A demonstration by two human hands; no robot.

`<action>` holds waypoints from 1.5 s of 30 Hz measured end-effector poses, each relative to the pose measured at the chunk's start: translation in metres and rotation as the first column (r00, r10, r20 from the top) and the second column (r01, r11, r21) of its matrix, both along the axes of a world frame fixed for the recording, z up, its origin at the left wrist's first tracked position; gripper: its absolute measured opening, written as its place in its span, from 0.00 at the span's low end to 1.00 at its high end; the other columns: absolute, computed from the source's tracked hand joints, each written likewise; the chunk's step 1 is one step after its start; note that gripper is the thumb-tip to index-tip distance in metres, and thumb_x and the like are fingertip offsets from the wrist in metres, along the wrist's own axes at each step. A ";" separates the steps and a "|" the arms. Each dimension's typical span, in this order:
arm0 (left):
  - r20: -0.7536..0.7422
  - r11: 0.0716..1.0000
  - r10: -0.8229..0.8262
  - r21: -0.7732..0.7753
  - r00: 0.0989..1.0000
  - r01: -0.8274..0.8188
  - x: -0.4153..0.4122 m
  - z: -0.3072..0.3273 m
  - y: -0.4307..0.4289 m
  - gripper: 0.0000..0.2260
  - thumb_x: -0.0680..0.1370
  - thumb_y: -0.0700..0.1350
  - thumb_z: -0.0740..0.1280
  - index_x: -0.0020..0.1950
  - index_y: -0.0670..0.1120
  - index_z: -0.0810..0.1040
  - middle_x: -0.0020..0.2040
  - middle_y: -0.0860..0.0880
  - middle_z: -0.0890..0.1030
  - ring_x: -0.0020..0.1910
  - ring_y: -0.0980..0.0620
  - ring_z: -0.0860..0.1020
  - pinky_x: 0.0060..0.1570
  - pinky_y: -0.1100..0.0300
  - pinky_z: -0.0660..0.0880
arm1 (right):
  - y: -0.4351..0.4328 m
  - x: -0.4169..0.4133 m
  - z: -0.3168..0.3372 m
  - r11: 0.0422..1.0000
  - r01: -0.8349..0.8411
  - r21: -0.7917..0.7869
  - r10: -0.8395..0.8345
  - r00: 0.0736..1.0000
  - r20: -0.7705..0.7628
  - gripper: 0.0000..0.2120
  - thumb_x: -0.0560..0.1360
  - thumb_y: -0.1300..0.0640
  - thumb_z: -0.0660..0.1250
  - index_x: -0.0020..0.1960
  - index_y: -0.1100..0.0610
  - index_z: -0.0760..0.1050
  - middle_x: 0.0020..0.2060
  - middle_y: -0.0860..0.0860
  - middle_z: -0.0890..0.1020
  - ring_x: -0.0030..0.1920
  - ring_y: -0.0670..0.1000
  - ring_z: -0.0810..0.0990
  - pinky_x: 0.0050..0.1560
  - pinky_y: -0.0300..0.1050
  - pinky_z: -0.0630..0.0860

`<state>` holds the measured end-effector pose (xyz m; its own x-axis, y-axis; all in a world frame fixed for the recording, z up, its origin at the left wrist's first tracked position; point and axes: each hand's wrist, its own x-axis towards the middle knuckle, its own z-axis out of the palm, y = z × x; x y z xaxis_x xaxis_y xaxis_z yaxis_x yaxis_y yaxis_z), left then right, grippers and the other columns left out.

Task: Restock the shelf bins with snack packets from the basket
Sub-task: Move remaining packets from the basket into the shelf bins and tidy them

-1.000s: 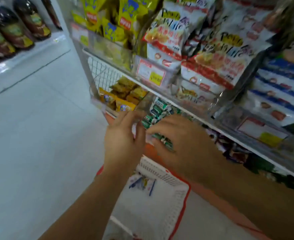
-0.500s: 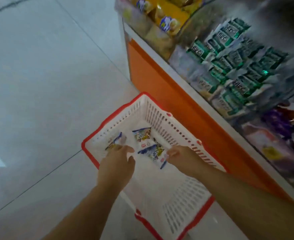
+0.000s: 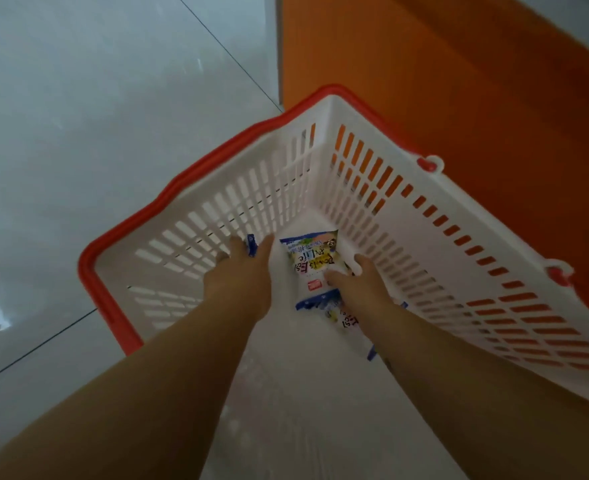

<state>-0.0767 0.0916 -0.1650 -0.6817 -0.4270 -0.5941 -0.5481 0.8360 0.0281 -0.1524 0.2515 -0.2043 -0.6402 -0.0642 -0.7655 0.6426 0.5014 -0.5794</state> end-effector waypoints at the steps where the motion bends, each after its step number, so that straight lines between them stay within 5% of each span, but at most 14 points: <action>1: 0.011 1.000 -0.021 0.002 1.000 0.021 -0.001 -0.004 0.002 0.40 0.76 0.44 0.68 0.78 0.58 0.44 0.76 0.40 0.51 0.68 0.37 0.68 0.60 0.45 0.73 | -0.005 0.000 -0.005 1.000 -0.019 0.020 0.020 0.999 -0.035 0.36 0.74 0.53 0.72 0.77 0.53 0.59 0.71 0.53 0.69 0.66 0.55 0.73 0.67 0.53 0.72; 9: -0.125 0.993 0.090 0.085 0.988 -0.080 0.004 0.013 0.004 0.35 0.76 0.43 0.68 0.77 0.55 0.54 0.74 0.42 0.51 0.55 0.39 0.78 0.54 0.48 0.77 | -0.003 0.004 0.014 0.988 -0.120 0.094 0.132 0.982 -0.136 0.15 0.72 0.56 0.75 0.57 0.60 0.79 0.52 0.54 0.83 0.50 0.55 0.82 0.55 0.50 0.79; 12: -0.254 0.960 0.236 0.213 0.938 -0.184 0.014 0.050 0.014 0.35 0.76 0.42 0.69 0.77 0.57 0.54 0.73 0.43 0.55 0.53 0.41 0.79 0.51 0.49 0.80 | 0.015 0.013 0.067 0.984 -0.150 0.100 0.169 0.959 -0.227 0.09 0.74 0.55 0.73 0.51 0.59 0.82 0.47 0.57 0.84 0.47 0.57 0.83 0.50 0.55 0.80; 14: -0.305 0.904 0.371 0.336 0.877 -0.265 0.021 0.082 0.019 0.38 0.74 0.39 0.69 0.76 0.59 0.53 0.72 0.43 0.57 0.50 0.44 0.79 0.46 0.52 0.82 | 0.029 0.022 0.105 0.986 -0.146 0.077 0.162 0.940 -0.300 0.05 0.75 0.55 0.71 0.49 0.56 0.80 0.46 0.54 0.83 0.47 0.55 0.82 0.43 0.47 0.79; 18: -0.251 0.669 0.637 0.651 0.729 -0.359 0.032 0.168 0.033 0.41 0.73 0.38 0.72 0.76 0.62 0.53 0.68 0.46 0.67 0.49 0.50 0.78 0.35 0.62 0.80 | 0.044 0.041 0.197 0.987 -0.161 -0.018 0.135 0.878 -0.458 0.05 0.76 0.49 0.68 0.49 0.50 0.75 0.52 0.49 0.79 0.55 0.52 0.78 0.49 0.43 0.76; 20: -0.173 0.473 0.759 0.809 0.627 -0.349 0.034 0.222 0.044 0.47 0.71 0.35 0.74 0.76 0.65 0.49 0.64 0.51 0.73 0.52 0.50 0.81 0.40 0.55 0.83 | 0.045 0.050 0.254 0.976 -0.195 -0.095 0.127 0.868 -0.481 0.04 0.79 0.51 0.65 0.51 0.50 0.73 0.52 0.51 0.77 0.54 0.52 0.77 0.47 0.44 0.77; 23: -0.057 0.253 0.867 0.906 0.496 -0.338 0.028 0.305 0.063 0.52 0.73 0.33 0.72 0.76 0.65 0.39 0.53 0.56 0.74 0.50 0.50 0.81 0.39 0.56 0.82 | 0.047 0.057 0.343 0.933 -0.310 -0.183 0.184 0.847 -0.498 0.11 0.77 0.45 0.67 0.54 0.48 0.71 0.50 0.55 0.77 0.50 0.55 0.79 0.46 0.52 0.80; 25: 0.034 0.143 0.899 0.920 0.438 -0.365 0.020 0.359 0.069 0.47 0.74 0.33 0.71 0.76 0.66 0.44 0.49 0.55 0.74 0.44 0.51 0.80 0.32 0.56 0.80 | 0.052 0.056 0.398 0.892 -0.413 -0.184 0.271 0.814 -0.514 0.19 0.71 0.42 0.72 0.58 0.41 0.69 0.54 0.45 0.77 0.54 0.48 0.80 0.51 0.45 0.81; 29: 0.259 -0.096 0.850 0.932 0.458 -0.349 0.011 0.458 0.078 0.18 0.74 0.47 0.72 0.59 0.60 0.69 0.39 0.50 0.86 0.41 0.45 0.85 0.40 0.46 0.82 | 0.069 0.045 0.495 0.833 -0.540 -0.117 0.402 0.738 -0.542 0.31 0.64 0.40 0.75 0.62 0.31 0.64 0.58 0.33 0.73 0.59 0.37 0.75 0.55 0.36 0.78; 31: 0.281 -0.142 0.783 0.949 0.555 -0.280 0.010 0.498 0.081 0.20 0.68 0.53 0.74 0.57 0.57 0.73 0.41 0.48 0.86 0.42 0.44 0.85 0.39 0.49 0.82 | 0.076 0.036 0.533 0.846 -0.528 -0.076 0.398 0.719 -0.570 0.31 0.66 0.44 0.77 0.61 0.30 0.64 0.57 0.35 0.77 0.56 0.37 0.78 0.52 0.37 0.79; 33: 0.224 -0.109 0.692 0.972 0.686 -0.208 0.009 0.531 0.079 0.27 0.64 0.49 0.79 0.60 0.54 0.75 0.46 0.47 0.86 0.42 0.45 0.85 0.39 0.53 0.81 | 0.084 0.028 0.566 0.869 -0.490 -0.069 0.365 0.729 -0.579 0.30 0.67 0.47 0.78 0.60 0.29 0.64 0.55 0.36 0.79 0.52 0.36 0.80 0.47 0.35 0.79; 38: -0.277 0.421 0.392 0.902 0.877 0.097 -0.014 0.586 0.071 0.30 0.61 0.68 0.70 0.60 0.59 0.78 0.51 0.64 0.83 0.50 0.59 0.82 0.52 0.58 0.77 | 0.107 0.017 0.626 0.911 -0.352 -0.214 0.190 0.820 -0.539 0.28 0.67 0.50 0.79 0.56 0.31 0.67 0.48 0.25 0.78 0.49 0.34 0.81 0.46 0.33 0.80; 42: -0.313 0.322 0.384 0.927 0.869 0.192 -0.038 0.611 0.089 0.29 0.60 0.69 0.72 0.57 0.58 0.81 0.53 0.56 0.85 0.52 0.53 0.84 0.47 0.55 0.81 | 0.112 0.015 0.651 0.949 -0.181 -0.260 0.027 0.865 -0.501 0.43 0.59 0.42 0.81 0.70 0.38 0.65 0.61 0.36 0.78 0.57 0.43 0.81 0.56 0.50 0.81; 45: -0.342 0.306 0.448 0.927 0.826 0.218 -0.054 0.620 0.104 0.22 0.68 0.65 0.70 0.54 0.51 0.81 0.43 0.52 0.87 0.37 0.56 0.85 0.34 0.62 0.79 | 0.121 0.014 0.677 0.971 -0.118 -0.210 -0.002 0.868 -0.497 0.42 0.61 0.42 0.80 0.70 0.39 0.64 0.60 0.37 0.78 0.52 0.40 0.82 0.52 0.45 0.82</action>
<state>-0.1311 0.1959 0.4545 -0.9650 0.0637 -0.2545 -0.2558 -0.0133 0.9666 -0.1384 0.3721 0.4728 -0.9174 -0.2450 -0.3135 0.2193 0.3461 -0.9122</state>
